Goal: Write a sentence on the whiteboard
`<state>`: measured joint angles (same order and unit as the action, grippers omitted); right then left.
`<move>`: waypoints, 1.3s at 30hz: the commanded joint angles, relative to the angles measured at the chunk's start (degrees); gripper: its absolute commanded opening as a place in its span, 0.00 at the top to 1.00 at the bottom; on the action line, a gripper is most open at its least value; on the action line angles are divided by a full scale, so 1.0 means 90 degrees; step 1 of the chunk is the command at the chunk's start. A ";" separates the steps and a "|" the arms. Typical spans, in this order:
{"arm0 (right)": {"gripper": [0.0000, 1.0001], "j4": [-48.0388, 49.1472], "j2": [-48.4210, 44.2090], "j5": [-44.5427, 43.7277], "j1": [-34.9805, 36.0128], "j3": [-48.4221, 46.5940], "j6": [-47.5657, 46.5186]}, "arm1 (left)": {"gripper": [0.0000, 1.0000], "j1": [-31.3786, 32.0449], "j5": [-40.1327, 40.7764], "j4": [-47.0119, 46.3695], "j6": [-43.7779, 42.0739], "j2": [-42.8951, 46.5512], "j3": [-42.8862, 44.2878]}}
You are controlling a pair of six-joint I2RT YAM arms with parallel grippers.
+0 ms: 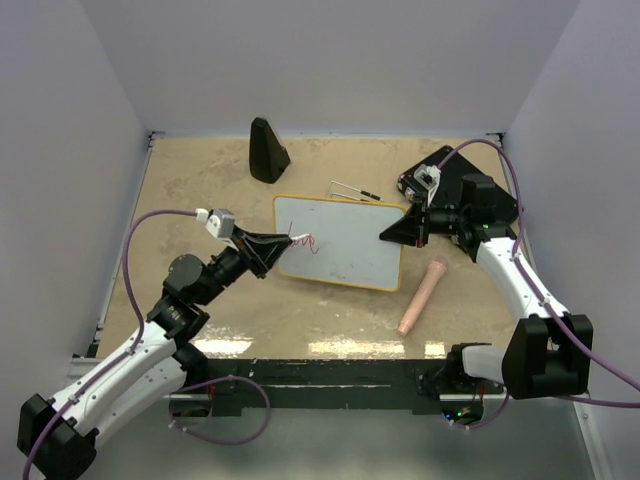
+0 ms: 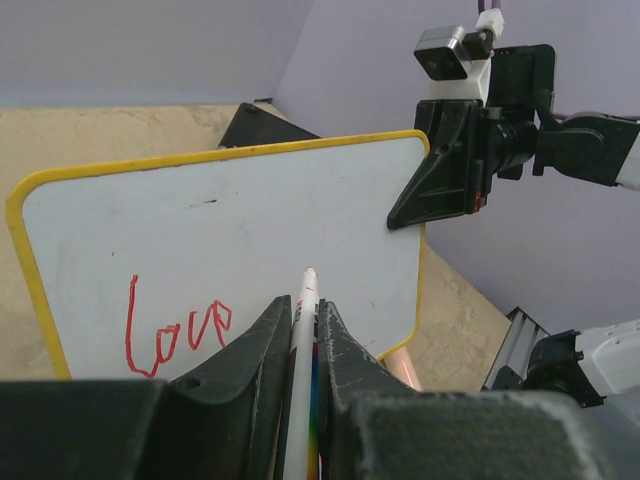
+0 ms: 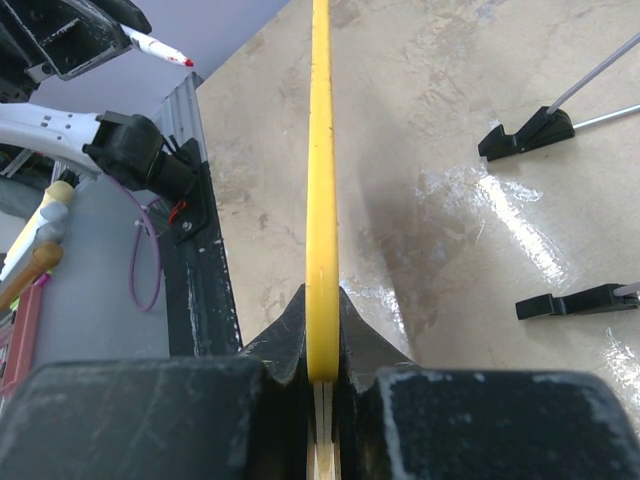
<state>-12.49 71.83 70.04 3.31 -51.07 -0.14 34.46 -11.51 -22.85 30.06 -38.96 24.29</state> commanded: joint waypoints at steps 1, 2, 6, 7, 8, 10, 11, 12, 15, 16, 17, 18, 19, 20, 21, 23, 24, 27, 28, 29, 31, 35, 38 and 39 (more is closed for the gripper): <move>1.00 0.0245 -0.0305 0.0421 -0.0026 -0.0048 0.0045 | 1.00 -0.0049 0.0224 0.0108 0.0380 0.0305 -0.0217; 1.00 0.0236 -0.0325 0.0411 -0.0026 -0.0048 0.0045 | 1.00 -0.0049 0.0243 0.0011 0.0525 0.0412 -0.0296; 1.00 0.0236 -0.0393 0.0382 -0.0026 -0.0019 0.0045 | 1.00 -0.0049 0.0224 0.0000 0.0693 0.0637 -0.0541; 1.00 0.0245 -0.0403 0.0382 -0.0026 -0.0009 0.0055 | 1.00 -0.0049 0.0224 0.0077 0.0702 0.0724 -0.0599; 1.00 0.0255 -0.0384 0.0382 -0.0026 -0.0009 0.0045 | 1.00 -0.0049 0.0205 0.0126 0.0673 0.0764 -0.0619; 1.00 0.0255 -0.0364 0.0401 -0.0026 -0.0029 0.0055 | 1.00 -0.0049 0.0175 0.0234 0.0596 0.0803 -0.0639; 1.00 0.0245 -0.0355 0.0411 -0.0026 -0.0019 0.0045 | 1.00 -0.0049 0.0117 0.0263 0.0527 0.0823 -0.0629; 1.00 0.0255 -0.0345 0.0411 -0.0026 -0.0029 0.0045 | 1.00 -0.0049 0.0078 0.0273 0.0488 0.0823 -0.0619; 1.00 0.0255 -0.0316 0.0421 -0.0026 -0.0019 0.0055 | 1.00 -0.0049 0.0058 0.0351 0.0400 0.0813 -0.0639; 1.00 0.0265 -0.0325 0.0421 -0.0026 -0.0019 0.0045 | 1.00 -0.0049 0.0058 0.0303 0.0380 0.0804 -0.0677; 1.00 0.0265 -0.0316 0.0431 -0.0026 -0.0029 0.0055 | 1.00 -0.0040 0.0039 0.0254 0.0380 0.0803 -0.0707; 1.00 0.0255 -0.0306 0.0440 -0.0026 -0.0019 0.0045 | 1.00 -0.0030 0.0019 0.0186 0.0380 0.0803 -0.0784; 1.00 0.0274 -0.0306 0.0440 -0.0026 -0.0009 0.0045 | 1.00 -0.0020 -0.0010 0.0050 0.0390 0.0784 -0.0814; 1.00 0.0265 -0.0286 0.0440 -0.0016 -0.0009 0.0045 | 1.00 -0.0001 -0.0020 0.0000 0.0390 0.0755 -0.0834; 1.00 0.0275 -0.0276 0.0450 -0.0026 -0.0009 0.0055 | 1.00 0.0067 -0.0001 -0.0048 0.0380 0.0735 -0.0863; 1.00 0.0294 -0.0247 0.0450 -0.0026 -0.0019 0.0045 | 1.00 0.0242 0.0106 -0.0224 0.0351 0.0648 -0.0893; 1.00 0.0294 -0.0228 0.0460 -0.0026 -0.0019 0.0055 | 1.00 0.0321 0.0184 -0.0263 0.0332 0.0618 -0.0893; 1.00 0.0294 -0.0198 0.0470 -0.0026 -0.0038 -0.0139 | 1.00 0.0672 0.0526 -0.0351 0.0166 0.0423 -0.0815; 1.00 0.0284 -0.0198 0.0470 -0.0036 -0.0039 -0.0150 | 1.00 0.0741 0.0662 -0.0439 0.0107 0.0336 -0.0805; 1.00 0.0284 -0.0198 0.0470 -0.0036 -0.0029 -0.0160 | 1.00 0.0838 0.0712 -0.0488 0.0087 0.0296 -0.0805; 1.00 0.0284 -0.0169 0.0489 -0.0046 -0.0029 -0.0180 | 1.00 0.0878 0.0780 -0.0654 0.0068 0.0189 -0.0805; 1.00 0.0284 -0.0159 0.0499 -0.0075 -0.0029 -0.0228 | 1.00 0.0888 0.0595 -0.0957 -0.0079 0.0013 -0.0834; 1.00 0.0284 -0.0159 0.0518 -0.0075 -0.0029 -0.0238 | 1.00 0.0898 0.0644 -0.1045 -0.0108 -0.0105 -0.0824; 1.00 0.0294 -0.0159 0.0518 -0.0065 -0.0019 -0.0257 | 1.00 0.0908 0.0673 -0.1055 -0.0108 -0.0124 -0.0805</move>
<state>-12.60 70.98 70.08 2.96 -50.43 -1.72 42.19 -6.61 -27.27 31.16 -39.31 16.38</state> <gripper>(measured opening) 0.055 0.182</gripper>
